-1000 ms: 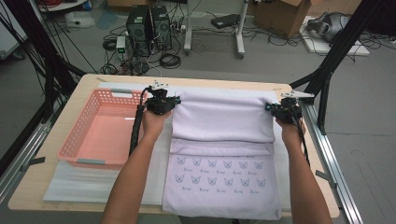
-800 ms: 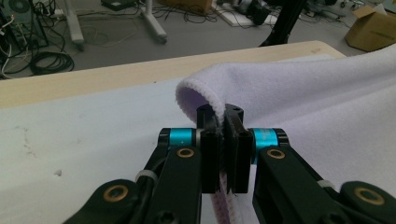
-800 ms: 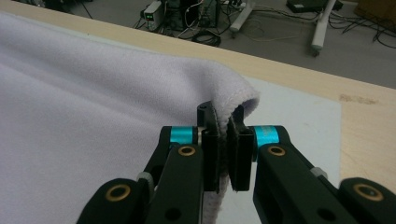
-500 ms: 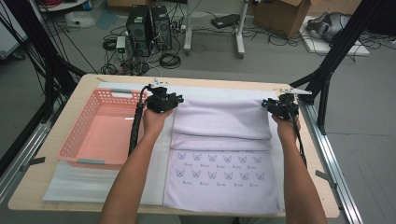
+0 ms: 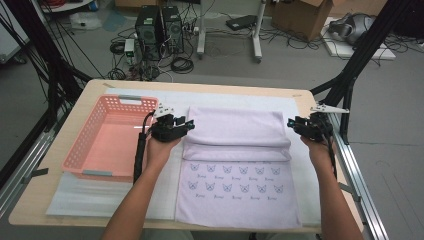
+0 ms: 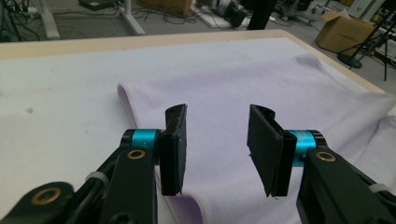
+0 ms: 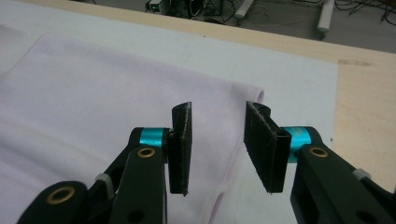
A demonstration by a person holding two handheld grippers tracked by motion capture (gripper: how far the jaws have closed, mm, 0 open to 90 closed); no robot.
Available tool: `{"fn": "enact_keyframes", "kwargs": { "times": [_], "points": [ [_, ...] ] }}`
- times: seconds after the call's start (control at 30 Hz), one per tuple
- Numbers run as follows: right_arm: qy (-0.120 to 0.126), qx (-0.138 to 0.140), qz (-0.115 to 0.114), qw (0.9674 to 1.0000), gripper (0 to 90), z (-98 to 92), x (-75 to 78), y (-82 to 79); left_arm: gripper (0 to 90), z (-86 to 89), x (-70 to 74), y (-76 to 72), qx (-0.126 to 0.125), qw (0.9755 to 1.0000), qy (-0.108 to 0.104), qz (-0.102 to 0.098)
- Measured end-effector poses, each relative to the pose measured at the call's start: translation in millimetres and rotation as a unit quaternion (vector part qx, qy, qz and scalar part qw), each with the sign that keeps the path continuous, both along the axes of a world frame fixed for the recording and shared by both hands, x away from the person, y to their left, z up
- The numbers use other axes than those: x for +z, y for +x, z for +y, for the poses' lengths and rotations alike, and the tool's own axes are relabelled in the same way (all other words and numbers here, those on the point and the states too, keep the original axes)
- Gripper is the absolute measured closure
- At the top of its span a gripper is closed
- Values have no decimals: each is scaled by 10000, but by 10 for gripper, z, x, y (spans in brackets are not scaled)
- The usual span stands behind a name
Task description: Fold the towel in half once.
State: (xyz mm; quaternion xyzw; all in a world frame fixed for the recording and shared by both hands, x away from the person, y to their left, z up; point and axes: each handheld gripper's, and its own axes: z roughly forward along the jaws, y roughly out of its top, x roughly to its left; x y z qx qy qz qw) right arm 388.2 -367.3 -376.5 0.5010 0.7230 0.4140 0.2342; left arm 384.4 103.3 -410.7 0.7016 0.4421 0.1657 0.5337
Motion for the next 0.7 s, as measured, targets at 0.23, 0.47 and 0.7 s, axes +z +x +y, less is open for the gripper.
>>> {"fn": "enact_keyframes", "kwargs": {
  "times": [0.23,0.47,0.7],
  "points": [
    [4,144,303,9994,615,-22,-164,-302,546,8,-155,-251,-221,9996,-62,142],
    [-21,326,668,9972,588,58,-381,-469,493,-33,-263,-390,-600,9967,-78,536],
    [-144,217,952,9951,634,120,-619,-436,596,-143,-422,-452,-620,9931,532,838]
  ]
}}
